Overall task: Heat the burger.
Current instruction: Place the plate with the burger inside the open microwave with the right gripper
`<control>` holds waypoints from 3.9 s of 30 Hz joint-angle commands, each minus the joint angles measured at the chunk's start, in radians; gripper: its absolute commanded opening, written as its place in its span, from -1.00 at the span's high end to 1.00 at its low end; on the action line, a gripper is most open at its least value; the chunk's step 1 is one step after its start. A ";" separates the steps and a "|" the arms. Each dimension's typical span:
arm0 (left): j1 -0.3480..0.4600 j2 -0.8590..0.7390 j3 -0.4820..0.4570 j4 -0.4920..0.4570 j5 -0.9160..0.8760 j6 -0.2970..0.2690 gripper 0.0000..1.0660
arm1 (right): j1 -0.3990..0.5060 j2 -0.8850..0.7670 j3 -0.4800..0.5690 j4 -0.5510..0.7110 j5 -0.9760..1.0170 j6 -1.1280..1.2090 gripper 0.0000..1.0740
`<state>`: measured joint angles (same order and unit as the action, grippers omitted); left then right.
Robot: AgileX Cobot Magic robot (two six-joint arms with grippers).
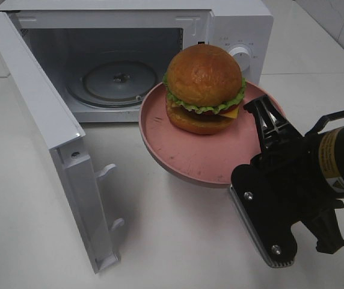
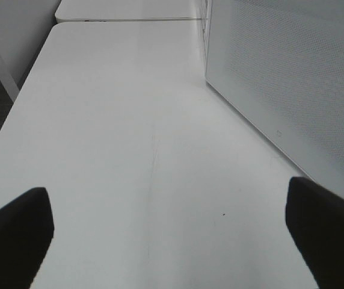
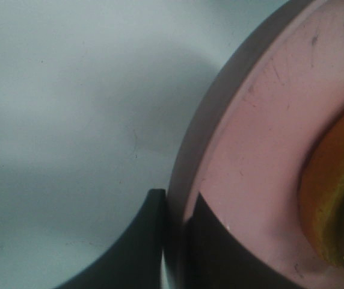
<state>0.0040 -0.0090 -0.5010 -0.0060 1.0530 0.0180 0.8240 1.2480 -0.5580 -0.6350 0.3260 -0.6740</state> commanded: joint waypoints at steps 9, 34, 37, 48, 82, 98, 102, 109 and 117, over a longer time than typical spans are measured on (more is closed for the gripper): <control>-0.005 -0.019 0.003 -0.006 -0.016 -0.001 -0.94 | -0.080 0.048 -0.011 0.382 -0.106 -0.561 1.00; -0.005 -0.019 0.003 -0.006 -0.016 -0.001 -0.94 | -0.160 0.207 -0.211 0.544 -0.104 -0.738 1.00; -0.005 -0.019 0.003 -0.006 -0.016 -0.001 -0.94 | -0.160 0.231 -0.241 0.545 -0.104 -0.738 1.00; -0.005 -0.019 0.003 -0.006 -0.016 -0.001 -0.94 | -0.158 0.319 -0.327 0.545 -0.105 -0.736 0.99; -0.005 -0.019 0.003 -0.006 -0.016 -0.001 -0.94 | -0.123 0.590 -0.613 0.593 -0.103 -0.733 0.98; -0.005 -0.019 0.003 0.000 -0.016 -0.001 -0.94 | -0.123 0.731 -0.785 0.594 -0.060 -0.730 0.98; -0.005 -0.019 0.003 0.000 -0.016 -0.001 -0.94 | -0.126 0.775 -0.843 0.593 -0.050 -0.720 0.98; -0.005 -0.019 0.003 0.012 -0.016 -0.001 -0.94 | -0.129 0.832 -0.910 0.589 -0.042 -0.705 0.97; -0.005 -0.019 0.003 0.020 -0.017 -0.001 -0.94 | -0.161 0.890 -1.022 0.589 0.021 -0.704 0.97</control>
<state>0.0040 -0.0090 -0.5010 0.0110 1.0530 0.0180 0.6680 2.1550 -1.5560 -0.0360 0.3990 -1.3820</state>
